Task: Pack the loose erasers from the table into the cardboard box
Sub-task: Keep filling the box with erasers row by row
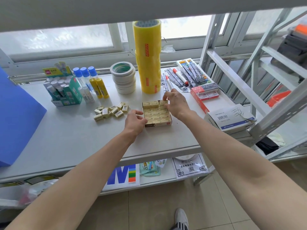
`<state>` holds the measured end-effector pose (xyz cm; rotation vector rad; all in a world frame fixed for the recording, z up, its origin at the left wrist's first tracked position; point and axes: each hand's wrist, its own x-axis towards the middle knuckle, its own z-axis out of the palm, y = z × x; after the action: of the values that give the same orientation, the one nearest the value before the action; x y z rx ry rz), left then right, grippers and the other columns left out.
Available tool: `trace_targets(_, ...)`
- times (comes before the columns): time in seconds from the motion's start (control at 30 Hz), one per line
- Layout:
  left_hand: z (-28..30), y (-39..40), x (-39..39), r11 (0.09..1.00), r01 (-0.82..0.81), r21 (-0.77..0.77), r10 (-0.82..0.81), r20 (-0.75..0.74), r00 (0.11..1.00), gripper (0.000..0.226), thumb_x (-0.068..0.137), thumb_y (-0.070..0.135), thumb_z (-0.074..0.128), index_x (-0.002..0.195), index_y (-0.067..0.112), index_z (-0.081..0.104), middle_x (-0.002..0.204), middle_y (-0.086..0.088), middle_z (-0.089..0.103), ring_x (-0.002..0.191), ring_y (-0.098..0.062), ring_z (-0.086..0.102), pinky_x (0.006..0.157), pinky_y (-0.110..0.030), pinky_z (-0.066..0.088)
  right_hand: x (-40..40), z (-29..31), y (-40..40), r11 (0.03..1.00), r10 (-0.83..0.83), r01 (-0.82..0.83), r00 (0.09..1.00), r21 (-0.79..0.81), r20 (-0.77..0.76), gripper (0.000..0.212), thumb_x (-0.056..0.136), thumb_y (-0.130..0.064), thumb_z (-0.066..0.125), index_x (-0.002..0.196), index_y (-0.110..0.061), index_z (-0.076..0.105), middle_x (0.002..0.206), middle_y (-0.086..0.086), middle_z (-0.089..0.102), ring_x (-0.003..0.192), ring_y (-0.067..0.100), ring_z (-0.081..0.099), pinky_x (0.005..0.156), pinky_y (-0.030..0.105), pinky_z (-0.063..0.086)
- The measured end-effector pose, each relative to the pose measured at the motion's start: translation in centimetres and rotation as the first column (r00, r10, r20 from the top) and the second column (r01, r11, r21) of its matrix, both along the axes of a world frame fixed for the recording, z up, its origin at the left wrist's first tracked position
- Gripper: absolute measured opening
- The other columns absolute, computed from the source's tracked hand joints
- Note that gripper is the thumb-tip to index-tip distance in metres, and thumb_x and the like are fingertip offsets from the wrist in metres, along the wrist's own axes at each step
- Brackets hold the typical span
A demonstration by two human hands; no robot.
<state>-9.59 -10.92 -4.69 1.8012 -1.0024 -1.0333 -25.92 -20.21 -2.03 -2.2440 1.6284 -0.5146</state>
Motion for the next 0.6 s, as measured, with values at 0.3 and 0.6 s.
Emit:
trace_targets(0.3,-0.16,-0.12,-0.02,1.0,0.005,-0.002,-0.005,0.016,1.0,0.028,0.089,0.003,0.063,0.113,0.013,0.052,0.084,-0.003,0.056,0.071,-0.018,0.055,0.062,-0.03,0.043,0.35,-0.48,-0.27,0.999,0.035,-0.037,0.998,0.036,0.054,0.028,0.087,-0.009,0.067,0.114,-0.012,0.066,0.115,0.008,0.054,0.1,0.027,0.06,0.093,0.036,0.048)
trace_targets(0.6,0.33,0.02,-0.1,1.0,0.02,0.016,-0.021,0.041,0.999,0.03,0.087,0.0,0.062,0.112,0.012,0.051,0.081,-0.002,0.054,0.067,-0.017,0.054,0.055,-0.027,0.041,0.64,-0.23,0.35,0.993,0.014,-0.024,0.996,-0.112,-0.083,0.015,0.089,-0.017,0.065,0.102,-0.01,0.066,0.109,0.007,0.058,0.094,0.029,0.061,0.086,0.035,0.047)
